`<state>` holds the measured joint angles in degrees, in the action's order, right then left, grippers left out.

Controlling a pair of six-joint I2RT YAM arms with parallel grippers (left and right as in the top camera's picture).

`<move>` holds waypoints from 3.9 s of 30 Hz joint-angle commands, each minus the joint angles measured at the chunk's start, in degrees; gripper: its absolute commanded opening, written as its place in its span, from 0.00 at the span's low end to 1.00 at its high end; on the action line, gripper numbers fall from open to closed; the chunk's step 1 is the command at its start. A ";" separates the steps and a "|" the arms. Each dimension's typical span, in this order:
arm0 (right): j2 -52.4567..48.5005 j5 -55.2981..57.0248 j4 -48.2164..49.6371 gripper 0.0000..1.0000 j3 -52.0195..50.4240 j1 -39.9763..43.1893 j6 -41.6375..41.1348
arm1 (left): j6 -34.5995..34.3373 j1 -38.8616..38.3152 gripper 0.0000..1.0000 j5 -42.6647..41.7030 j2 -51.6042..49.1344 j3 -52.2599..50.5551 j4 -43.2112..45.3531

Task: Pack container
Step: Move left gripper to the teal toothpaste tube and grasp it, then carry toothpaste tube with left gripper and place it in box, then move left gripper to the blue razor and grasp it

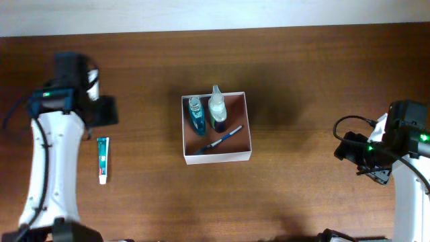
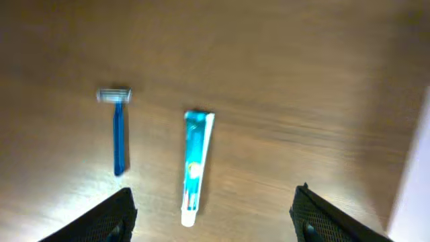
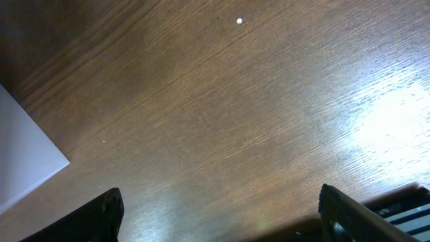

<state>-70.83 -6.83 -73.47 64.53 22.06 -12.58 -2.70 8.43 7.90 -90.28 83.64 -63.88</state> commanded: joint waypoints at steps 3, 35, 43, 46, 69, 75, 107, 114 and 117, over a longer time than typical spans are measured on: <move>-0.07 -0.07 0.00 0.85 -0.26 -0.35 0.35 | -1.18 5.57 0.76 -3.21 -5.51 -9.77 5.18; -0.07 -0.02 0.02 0.86 -0.26 -0.35 0.37 | -1.20 6.10 0.19 -4.13 -26.75 -13.27 7.69; -0.07 0.63 0.00 0.86 -0.26 -0.35 0.37 | -2.03 4.96 0.01 -5.42 -24.85 -9.73 4.39; -0.07 0.63 0.00 0.86 -0.26 -0.35 0.37 | -2.01 2.38 0.01 -5.40 -20.20 -6.97 2.51; -0.07 0.61 0.33 0.86 -0.26 -0.35 0.35 | 32.02 -46.40 0.00 -5.60 -5.22 -1.46 12.07; -0.07 0.61 0.35 0.86 -0.26 -0.35 0.35 | 33.90 -46.42 0.00 -5.62 -9.94 -1.46 13.20; -0.07 0.63 0.20 0.86 -0.26 -0.35 0.37 | 23.85 -44.65 0.47 3.04 -5.84 1.29 11.06; -0.07 0.61 0.22 0.86 -0.26 -0.35 0.37 | 11.56 -20.90 0.61 2.99 4.39 1.27 7.41; -0.07 0.61 0.20 0.86 -0.26 -0.35 0.37 | 6.36 -6.84 0.63 2.86 3.48 0.59 7.21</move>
<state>-70.83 -6.76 -73.25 64.53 22.06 -12.60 11.70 -9.17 9.98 -85.73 84.68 -56.07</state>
